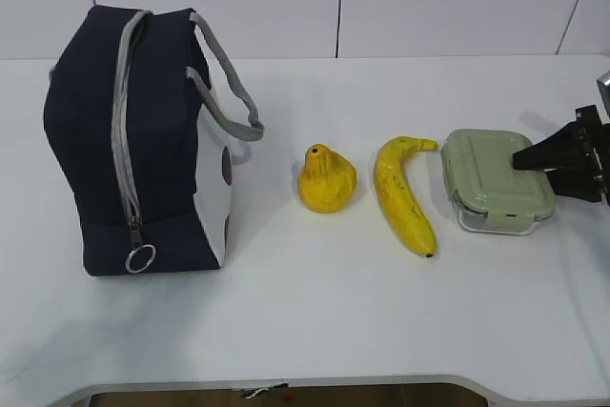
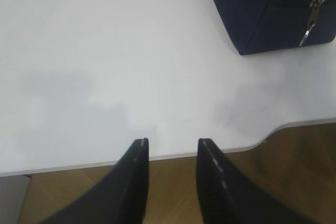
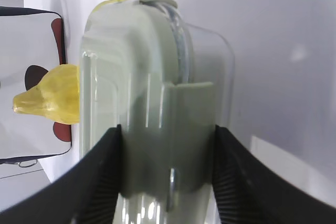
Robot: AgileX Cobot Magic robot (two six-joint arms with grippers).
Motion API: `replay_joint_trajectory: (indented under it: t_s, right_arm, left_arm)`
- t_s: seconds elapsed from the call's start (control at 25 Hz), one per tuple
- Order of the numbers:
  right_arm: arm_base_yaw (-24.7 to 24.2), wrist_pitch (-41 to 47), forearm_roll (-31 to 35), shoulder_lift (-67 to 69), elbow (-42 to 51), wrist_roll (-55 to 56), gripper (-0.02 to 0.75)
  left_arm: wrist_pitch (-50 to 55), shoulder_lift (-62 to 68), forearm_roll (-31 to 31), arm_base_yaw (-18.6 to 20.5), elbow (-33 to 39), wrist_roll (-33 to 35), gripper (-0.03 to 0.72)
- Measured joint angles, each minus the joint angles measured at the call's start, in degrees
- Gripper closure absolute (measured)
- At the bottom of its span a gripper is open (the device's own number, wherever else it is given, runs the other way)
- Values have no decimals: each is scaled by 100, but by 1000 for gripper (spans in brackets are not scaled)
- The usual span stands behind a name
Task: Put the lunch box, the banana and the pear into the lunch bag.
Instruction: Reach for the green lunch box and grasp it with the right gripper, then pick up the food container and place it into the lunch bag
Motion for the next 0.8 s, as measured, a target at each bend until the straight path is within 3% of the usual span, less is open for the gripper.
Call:
replay_joint_trajectory:
  t_s: [0.8]
  right_arm:
    - [0,5,4,0,0,90,369]
  left_arm:
    - [0,0,0,0,0,0,449]
